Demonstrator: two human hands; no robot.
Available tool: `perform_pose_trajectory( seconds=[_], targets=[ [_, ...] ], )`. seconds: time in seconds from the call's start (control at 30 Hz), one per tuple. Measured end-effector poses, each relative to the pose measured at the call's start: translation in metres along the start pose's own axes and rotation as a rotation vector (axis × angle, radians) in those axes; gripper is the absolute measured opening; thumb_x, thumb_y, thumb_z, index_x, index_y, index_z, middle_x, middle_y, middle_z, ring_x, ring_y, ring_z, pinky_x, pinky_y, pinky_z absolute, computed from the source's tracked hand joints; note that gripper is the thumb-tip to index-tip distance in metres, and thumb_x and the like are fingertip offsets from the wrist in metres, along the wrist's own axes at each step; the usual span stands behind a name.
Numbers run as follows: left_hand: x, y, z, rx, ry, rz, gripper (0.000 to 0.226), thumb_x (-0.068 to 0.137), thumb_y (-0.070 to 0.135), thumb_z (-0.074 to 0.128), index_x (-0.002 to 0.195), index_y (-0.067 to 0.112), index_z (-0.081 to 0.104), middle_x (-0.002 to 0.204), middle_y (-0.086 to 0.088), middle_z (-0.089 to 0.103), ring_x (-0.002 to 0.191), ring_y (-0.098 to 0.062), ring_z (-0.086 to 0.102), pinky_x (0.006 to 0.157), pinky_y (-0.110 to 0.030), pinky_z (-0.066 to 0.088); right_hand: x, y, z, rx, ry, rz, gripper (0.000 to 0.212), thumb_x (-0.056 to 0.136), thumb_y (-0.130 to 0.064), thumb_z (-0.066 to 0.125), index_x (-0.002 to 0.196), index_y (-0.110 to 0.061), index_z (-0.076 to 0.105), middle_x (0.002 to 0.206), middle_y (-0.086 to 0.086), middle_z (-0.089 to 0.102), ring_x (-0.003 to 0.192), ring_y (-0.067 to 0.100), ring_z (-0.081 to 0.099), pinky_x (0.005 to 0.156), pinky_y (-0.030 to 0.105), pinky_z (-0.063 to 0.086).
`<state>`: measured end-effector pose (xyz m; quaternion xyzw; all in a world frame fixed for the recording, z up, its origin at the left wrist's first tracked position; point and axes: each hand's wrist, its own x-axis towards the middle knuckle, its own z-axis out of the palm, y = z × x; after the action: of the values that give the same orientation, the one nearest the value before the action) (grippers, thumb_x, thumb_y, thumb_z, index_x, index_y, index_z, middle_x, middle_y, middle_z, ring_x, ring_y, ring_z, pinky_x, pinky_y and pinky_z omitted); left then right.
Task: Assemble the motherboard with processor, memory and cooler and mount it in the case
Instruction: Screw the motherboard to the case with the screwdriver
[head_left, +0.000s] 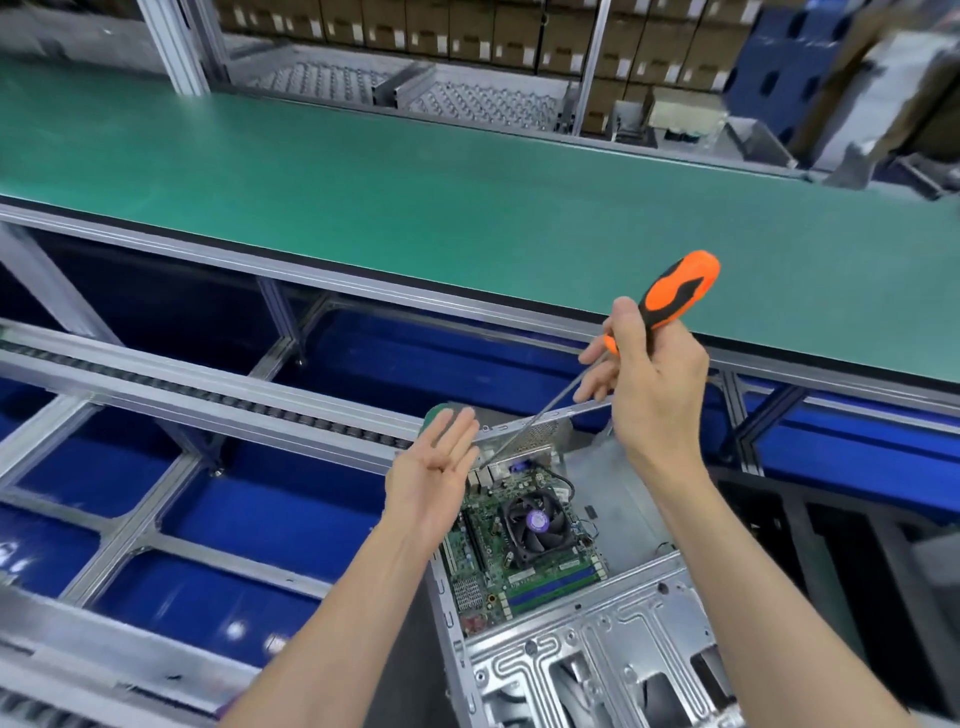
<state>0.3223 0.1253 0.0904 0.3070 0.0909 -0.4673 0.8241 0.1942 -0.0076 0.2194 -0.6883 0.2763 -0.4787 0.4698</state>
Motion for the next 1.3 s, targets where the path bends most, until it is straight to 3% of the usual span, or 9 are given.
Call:
perform_pose_trajectory(
  seconds=[0.13,0.23,0.37,0.6,0.77,0.97,1.1,1.23,1.3],
  targets=[
    [0.002,-0.009,0.0,0.012,0.095,0.022,0.049,0.102,-0.01,0.02,0.139,0.012,0.045,0.128,-0.02,0.062,0.131,-0.039,0.051,0.11,-0.05,0.038,-0.007,-0.007,0.001,0.028,0.054,-0.039,0.04,0.101,-0.046,0.045,0.08,-0.013,0.05,0.062,0.009,0.065,0.036,0.029,0.059,0.04,0.039,0.042],
    [0.002,-0.015,0.002,0.043,0.129,0.036,0.044,0.106,-0.003,0.026,0.141,0.016,0.045,0.136,-0.02,0.058,0.128,-0.037,0.055,0.112,-0.051,0.036,-0.008,-0.012,-0.001,0.053,0.109,-0.056,0.041,0.101,-0.048,0.044,0.08,-0.012,0.049,0.059,0.006,0.063,0.034,0.03,0.054,0.038,0.041,0.04],
    [0.002,-0.021,0.006,0.021,0.139,0.064,0.04,0.107,0.002,0.032,0.139,0.021,0.047,0.133,-0.021,0.061,0.119,-0.036,0.062,0.114,-0.053,0.036,-0.006,-0.019,-0.002,0.125,0.164,-0.057,0.042,0.102,-0.047,0.043,0.082,-0.011,0.051,0.056,0.007,0.062,0.032,0.031,0.05,0.033,0.037,0.035],
    [0.002,-0.021,0.011,-0.259,0.097,0.02,0.036,0.106,-0.002,0.032,0.13,0.013,0.054,0.126,-0.027,0.063,0.108,-0.033,0.069,0.115,-0.047,0.038,-0.007,-0.021,0.003,0.184,0.184,-0.031,0.041,0.103,-0.044,0.042,0.084,-0.009,0.05,0.056,0.008,0.061,0.031,0.03,0.047,0.033,0.03,0.033],
    [0.001,-0.019,0.008,-0.486,0.036,-0.005,0.043,0.102,-0.01,0.028,0.136,0.005,0.05,0.129,-0.033,0.06,0.124,-0.038,0.059,0.114,-0.048,0.039,-0.007,-0.021,0.005,0.181,0.191,-0.053,0.04,0.104,-0.042,0.042,0.084,-0.009,0.05,0.057,0.008,0.062,0.031,0.029,0.048,0.033,0.031,0.034],
    [-0.001,-0.017,0.007,-0.6,0.006,-0.017,0.046,0.102,-0.009,0.025,0.14,0.004,0.047,0.128,-0.032,0.06,0.126,-0.039,0.057,0.114,-0.049,0.038,-0.004,-0.024,0.004,0.194,0.196,-0.071,0.037,0.104,-0.042,0.041,0.082,-0.014,0.05,0.058,0.01,0.061,0.031,0.03,0.047,0.034,0.033,0.034],
    [-0.001,-0.016,0.007,-0.579,-0.009,-0.01,0.041,0.104,-0.004,0.026,0.139,0.001,0.047,0.129,-0.034,0.059,0.129,-0.042,0.052,0.114,-0.052,0.037,-0.004,-0.024,0.004,0.204,0.198,-0.077,0.037,0.104,-0.041,0.041,0.083,-0.013,0.05,0.057,0.01,0.061,0.031,0.029,0.047,0.034,0.032,0.034],
    [-0.005,-0.015,0.005,-0.414,-0.004,-0.069,0.044,0.109,0.024,0.032,0.132,-0.007,0.05,0.13,-0.036,0.057,0.126,-0.049,0.053,0.111,-0.056,0.039,-0.001,-0.024,0.002,0.208,0.208,-0.087,0.037,0.104,-0.042,0.042,0.082,-0.013,0.051,0.057,0.011,0.06,0.031,0.029,0.047,0.034,0.031,0.034],
    [-0.009,-0.016,0.004,-0.266,0.026,-0.107,0.05,0.108,0.032,0.037,0.128,-0.011,0.051,0.125,-0.035,0.06,0.119,-0.047,0.06,0.102,-0.051,0.048,0.002,-0.024,-0.001,0.21,0.215,-0.085,0.038,0.103,-0.044,0.041,0.082,-0.014,0.05,0.057,0.012,0.06,0.031,0.03,0.047,0.035,0.03,0.033]
  ],
)
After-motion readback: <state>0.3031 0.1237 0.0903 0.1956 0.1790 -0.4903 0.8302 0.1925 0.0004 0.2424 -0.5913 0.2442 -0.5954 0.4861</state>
